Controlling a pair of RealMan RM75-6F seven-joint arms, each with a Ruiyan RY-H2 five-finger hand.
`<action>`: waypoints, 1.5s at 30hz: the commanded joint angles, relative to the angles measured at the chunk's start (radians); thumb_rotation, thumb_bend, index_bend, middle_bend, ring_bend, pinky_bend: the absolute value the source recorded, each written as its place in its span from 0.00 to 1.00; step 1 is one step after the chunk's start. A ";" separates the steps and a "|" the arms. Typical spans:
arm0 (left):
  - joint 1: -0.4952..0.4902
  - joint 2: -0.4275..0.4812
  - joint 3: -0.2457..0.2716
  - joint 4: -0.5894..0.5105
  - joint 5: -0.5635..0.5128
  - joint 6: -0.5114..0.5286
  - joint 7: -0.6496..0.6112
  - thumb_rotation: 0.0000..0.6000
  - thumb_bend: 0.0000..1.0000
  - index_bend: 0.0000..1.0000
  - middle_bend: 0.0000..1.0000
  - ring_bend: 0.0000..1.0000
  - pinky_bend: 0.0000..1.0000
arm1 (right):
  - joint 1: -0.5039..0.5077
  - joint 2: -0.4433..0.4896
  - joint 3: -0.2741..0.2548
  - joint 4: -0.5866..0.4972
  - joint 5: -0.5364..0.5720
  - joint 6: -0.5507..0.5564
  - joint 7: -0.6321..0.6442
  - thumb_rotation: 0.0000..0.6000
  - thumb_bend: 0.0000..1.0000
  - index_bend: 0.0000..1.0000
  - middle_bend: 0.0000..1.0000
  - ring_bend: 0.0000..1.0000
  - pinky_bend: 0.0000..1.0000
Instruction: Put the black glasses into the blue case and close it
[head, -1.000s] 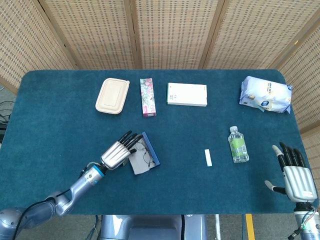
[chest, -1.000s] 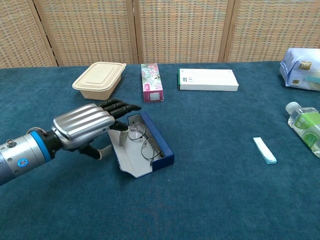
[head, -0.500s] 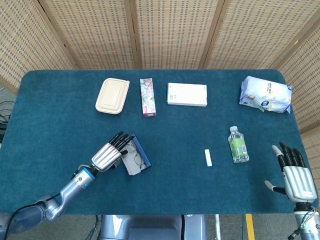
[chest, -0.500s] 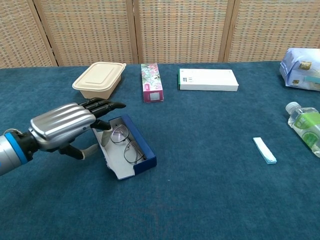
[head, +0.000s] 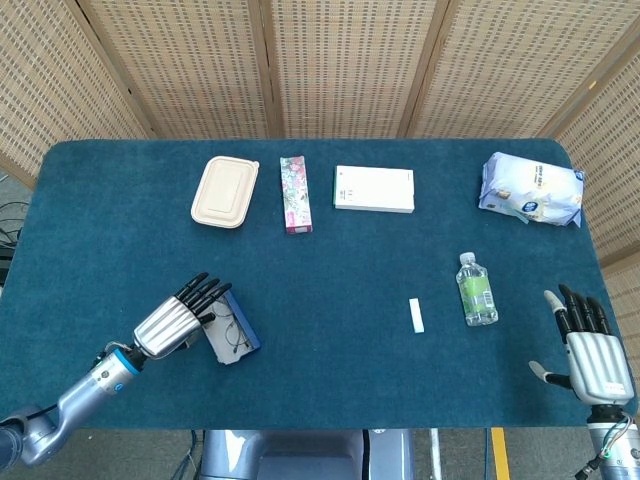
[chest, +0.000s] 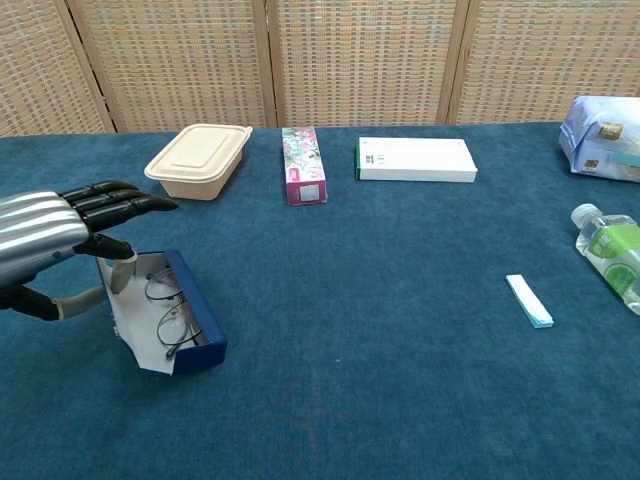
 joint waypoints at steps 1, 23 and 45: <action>0.007 0.051 0.003 -0.062 -0.003 -0.011 0.033 1.00 0.48 0.75 0.00 0.00 0.00 | 0.000 0.000 0.000 -0.001 0.000 0.000 0.000 1.00 0.00 0.06 0.00 0.00 0.00; -0.025 -0.075 -0.074 -0.032 -0.070 -0.175 0.080 1.00 0.48 0.75 0.00 0.00 0.00 | 0.000 0.001 -0.001 0.001 -0.001 -0.001 0.004 1.00 0.00 0.06 0.00 0.00 0.00; -0.024 -0.045 -0.104 -0.037 -0.064 -0.114 -0.007 1.00 0.40 0.05 0.00 0.00 0.00 | 0.001 0.001 0.000 -0.001 0.001 -0.001 0.001 1.00 0.00 0.06 0.00 0.00 0.00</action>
